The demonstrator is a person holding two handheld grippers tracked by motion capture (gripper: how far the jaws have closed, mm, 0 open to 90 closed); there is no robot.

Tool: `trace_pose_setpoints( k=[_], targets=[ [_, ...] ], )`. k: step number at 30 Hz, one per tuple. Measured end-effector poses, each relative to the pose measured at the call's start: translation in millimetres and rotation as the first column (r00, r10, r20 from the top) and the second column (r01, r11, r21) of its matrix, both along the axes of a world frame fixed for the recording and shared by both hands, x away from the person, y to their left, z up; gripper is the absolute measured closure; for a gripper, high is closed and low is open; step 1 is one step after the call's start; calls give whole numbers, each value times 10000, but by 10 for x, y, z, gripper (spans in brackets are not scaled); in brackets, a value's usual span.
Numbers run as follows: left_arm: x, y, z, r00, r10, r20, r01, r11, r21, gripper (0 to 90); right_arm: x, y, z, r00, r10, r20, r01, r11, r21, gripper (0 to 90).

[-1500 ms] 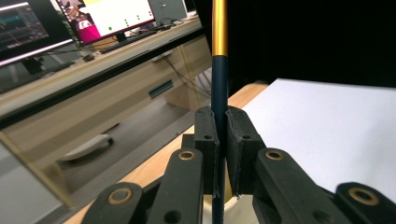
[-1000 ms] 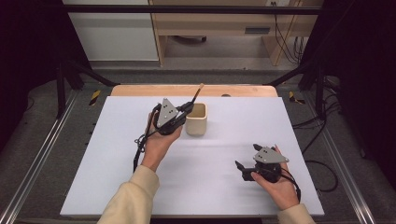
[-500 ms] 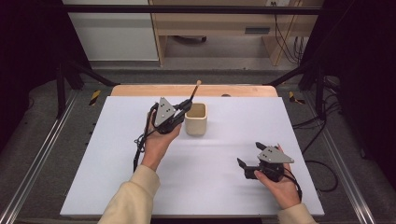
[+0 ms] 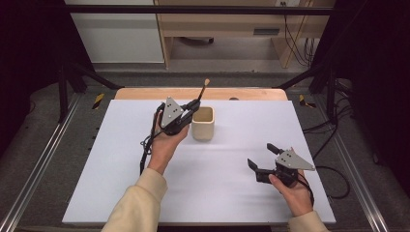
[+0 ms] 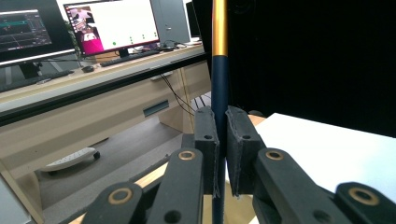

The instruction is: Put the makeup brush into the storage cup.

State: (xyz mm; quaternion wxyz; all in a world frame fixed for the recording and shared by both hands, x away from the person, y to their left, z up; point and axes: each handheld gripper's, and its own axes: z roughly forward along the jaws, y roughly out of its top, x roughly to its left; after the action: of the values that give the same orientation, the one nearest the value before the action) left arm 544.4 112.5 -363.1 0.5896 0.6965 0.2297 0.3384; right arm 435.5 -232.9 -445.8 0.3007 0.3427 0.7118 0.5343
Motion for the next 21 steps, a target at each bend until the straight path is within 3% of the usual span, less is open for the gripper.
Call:
trace_pose_setpoints(
  k=[11, 17, 21],
  targets=[
    [100, -17, 96, 10000, 50, 77, -49, 9998, -174, 834, -24, -8, 51, 9993, 117, 360, -139, 9980, 615, 105],
    [168, -25, 136, 10000, 16, -37, -18, 9991, -435, 834, -23, -13, 55, 9993, 120, 360, -142, 9979, 624, 104],
    [249, -28, 87, 9997, 28, -263, -44, 9979, -645, 834, -27, -13, 57, 9992, 124, 374, -147, 9981, 604, 104]
  ],
)
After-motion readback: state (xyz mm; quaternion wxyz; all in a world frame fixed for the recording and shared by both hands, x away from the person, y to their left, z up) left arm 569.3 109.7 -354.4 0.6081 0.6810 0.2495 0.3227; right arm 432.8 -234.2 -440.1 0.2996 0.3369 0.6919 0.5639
